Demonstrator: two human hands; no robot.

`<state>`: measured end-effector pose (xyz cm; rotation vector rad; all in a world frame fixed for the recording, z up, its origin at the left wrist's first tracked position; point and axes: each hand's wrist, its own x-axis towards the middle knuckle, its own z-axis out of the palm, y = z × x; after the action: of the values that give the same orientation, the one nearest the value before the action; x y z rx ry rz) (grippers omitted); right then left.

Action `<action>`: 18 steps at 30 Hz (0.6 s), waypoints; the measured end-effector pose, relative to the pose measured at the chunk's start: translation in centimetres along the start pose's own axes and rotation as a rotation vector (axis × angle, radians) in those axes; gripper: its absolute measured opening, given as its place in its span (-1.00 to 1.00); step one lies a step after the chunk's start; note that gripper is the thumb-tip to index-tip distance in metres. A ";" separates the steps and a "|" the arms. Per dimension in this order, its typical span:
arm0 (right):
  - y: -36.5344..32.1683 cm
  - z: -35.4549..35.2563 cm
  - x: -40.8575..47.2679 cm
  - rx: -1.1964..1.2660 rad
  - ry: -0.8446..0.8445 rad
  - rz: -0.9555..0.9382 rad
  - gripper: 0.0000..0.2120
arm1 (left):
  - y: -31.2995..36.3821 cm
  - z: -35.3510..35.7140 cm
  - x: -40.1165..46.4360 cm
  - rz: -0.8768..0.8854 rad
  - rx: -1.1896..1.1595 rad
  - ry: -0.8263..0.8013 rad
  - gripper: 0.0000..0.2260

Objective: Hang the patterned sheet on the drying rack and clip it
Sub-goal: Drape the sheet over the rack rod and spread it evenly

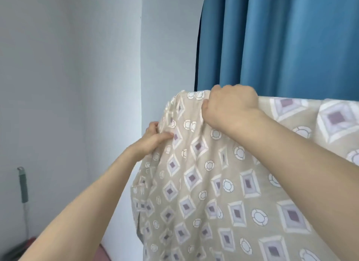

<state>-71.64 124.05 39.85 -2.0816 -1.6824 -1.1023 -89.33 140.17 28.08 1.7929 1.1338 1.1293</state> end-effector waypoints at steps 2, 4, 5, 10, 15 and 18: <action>-1.1 1.0 0.5 -0.029 0.020 -0.026 -0.73 | -3.8 0.3 -0.4 -0.145 0.079 -0.070 -0.41; -1.9 1.7 1.0 -0.047 0.024 -0.046 -0.64 | -5.6 0.6 -1.0 -0.184 0.126 -0.092 -0.61; -2.1 2.0 1.3 -0.051 0.025 -0.049 -0.61 | -5.6 0.6 -1.3 -0.196 0.189 -0.100 -0.70; -3.9 3.5 2.0 -0.095 0.069 -0.115 -0.48 | -2.1 -1.9 -0.6 -0.171 0.628 -0.082 -0.64; -5.9 3.0 3.0 -0.064 0.108 -0.167 -0.63 | 2.5 -4.8 3.2 -0.089 0.156 0.091 -0.78; -5.9 1.4 4.9 0.031 0.089 -0.148 -0.79 | 5.6 -5.9 6.7 0.059 0.023 0.124 -0.84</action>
<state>-76.22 130.27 40.67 -1.8861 -1.8226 -1.1856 -91.66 145.13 37.10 1.8052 1.1774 1.2823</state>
